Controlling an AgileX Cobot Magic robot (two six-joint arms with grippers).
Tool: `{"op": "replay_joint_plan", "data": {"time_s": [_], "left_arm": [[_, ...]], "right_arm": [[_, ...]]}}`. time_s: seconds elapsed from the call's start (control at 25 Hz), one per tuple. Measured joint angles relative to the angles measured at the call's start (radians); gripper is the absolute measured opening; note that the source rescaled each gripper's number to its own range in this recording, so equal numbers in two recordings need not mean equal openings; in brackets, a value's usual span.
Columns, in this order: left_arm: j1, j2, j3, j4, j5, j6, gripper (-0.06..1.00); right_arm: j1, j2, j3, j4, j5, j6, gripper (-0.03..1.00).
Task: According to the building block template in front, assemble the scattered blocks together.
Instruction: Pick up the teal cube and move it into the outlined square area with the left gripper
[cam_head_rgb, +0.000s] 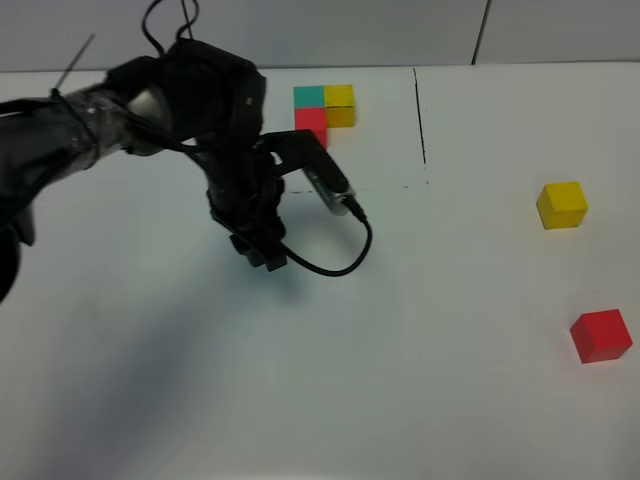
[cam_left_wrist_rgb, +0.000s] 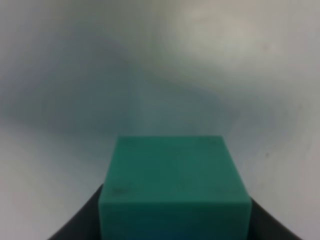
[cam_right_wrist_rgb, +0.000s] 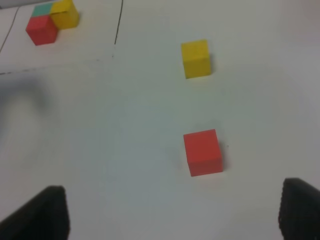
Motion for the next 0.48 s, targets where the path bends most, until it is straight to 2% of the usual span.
{"op": "replay_joint_plan", "data": {"time_s": [0.24, 0.36, 0.48], "left_arm": [[-0.082, 0.182, -0.283, 0.076, 0.124, 0.059, 0.0], [-0.099, 0.239, -0.354, 0.077, 0.152, 0.101, 0.0], [-0.103, 0.263, -0.365, 0.073, 0.152, 0.144, 0.0]], "right_arm": [[0.0, 0.0, 0.0, 0.0, 0.0, 0.0, 0.72], [0.0, 0.0, 0.0, 0.0, 0.0, 0.0, 0.72], [0.0, 0.0, 0.0, 0.0, 0.0, 0.0, 0.72]]}}
